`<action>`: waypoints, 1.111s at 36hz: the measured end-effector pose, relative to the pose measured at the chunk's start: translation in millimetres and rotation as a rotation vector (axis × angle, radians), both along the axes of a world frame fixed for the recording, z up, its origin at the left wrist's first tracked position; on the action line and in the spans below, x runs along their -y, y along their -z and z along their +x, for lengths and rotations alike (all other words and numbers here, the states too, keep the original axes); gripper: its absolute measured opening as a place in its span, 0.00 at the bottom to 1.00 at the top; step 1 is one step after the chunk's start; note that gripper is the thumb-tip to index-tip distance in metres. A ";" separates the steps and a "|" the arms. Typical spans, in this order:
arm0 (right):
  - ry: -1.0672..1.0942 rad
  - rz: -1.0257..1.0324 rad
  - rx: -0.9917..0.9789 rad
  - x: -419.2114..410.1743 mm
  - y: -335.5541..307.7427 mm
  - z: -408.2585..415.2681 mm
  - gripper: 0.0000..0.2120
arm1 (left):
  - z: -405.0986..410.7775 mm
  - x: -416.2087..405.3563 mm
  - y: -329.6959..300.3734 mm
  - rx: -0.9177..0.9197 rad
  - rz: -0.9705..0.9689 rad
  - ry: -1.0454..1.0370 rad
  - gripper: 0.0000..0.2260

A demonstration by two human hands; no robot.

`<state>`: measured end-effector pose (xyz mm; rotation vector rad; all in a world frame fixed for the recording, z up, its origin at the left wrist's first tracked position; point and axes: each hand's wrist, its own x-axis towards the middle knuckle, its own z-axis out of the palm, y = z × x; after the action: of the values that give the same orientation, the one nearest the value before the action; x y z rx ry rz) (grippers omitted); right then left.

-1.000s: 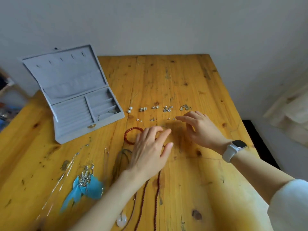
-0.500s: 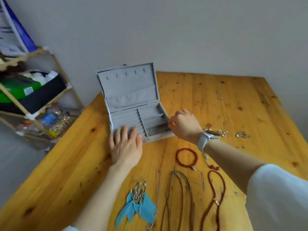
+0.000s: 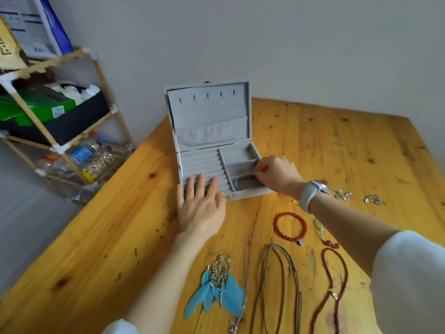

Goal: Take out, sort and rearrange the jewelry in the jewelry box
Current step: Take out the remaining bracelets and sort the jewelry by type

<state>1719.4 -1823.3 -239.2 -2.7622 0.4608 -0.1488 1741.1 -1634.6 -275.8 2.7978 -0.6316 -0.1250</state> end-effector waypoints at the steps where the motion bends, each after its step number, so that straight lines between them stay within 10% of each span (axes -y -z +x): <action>1: -0.021 0.116 0.025 0.5 -5.4 -2.5 0.08 | 1.8 0.9 -4.4 -0.056 -0.034 -0.017 0.22; 7: -0.207 0.244 0.099 1.5 -50.9 -34.6 0.04 | -13.5 11.3 -36.0 -0.105 -0.635 -0.023 0.18; 16: -0.224 0.597 0.152 11.4 -92.3 -131.9 0.05 | -108.2 47.6 -60.4 -0.857 -1.163 0.248 0.15; 26: 0.069 0.724 0.008 67.8 -38.0 -256.2 0.08 | -201.9 87.5 -29.9 -0.650 -0.873 0.158 0.04; 40: 0.112 0.178 -0.094 117.9 3.8 -271.3 0.10 | -244.5 126.9 -3.6 -0.070 -0.197 0.502 0.14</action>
<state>1448.1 -1941.2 -243.0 -2.5781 0.6227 -0.0034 1496.6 -1761.6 -272.3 2.3818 -1.2413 -0.2413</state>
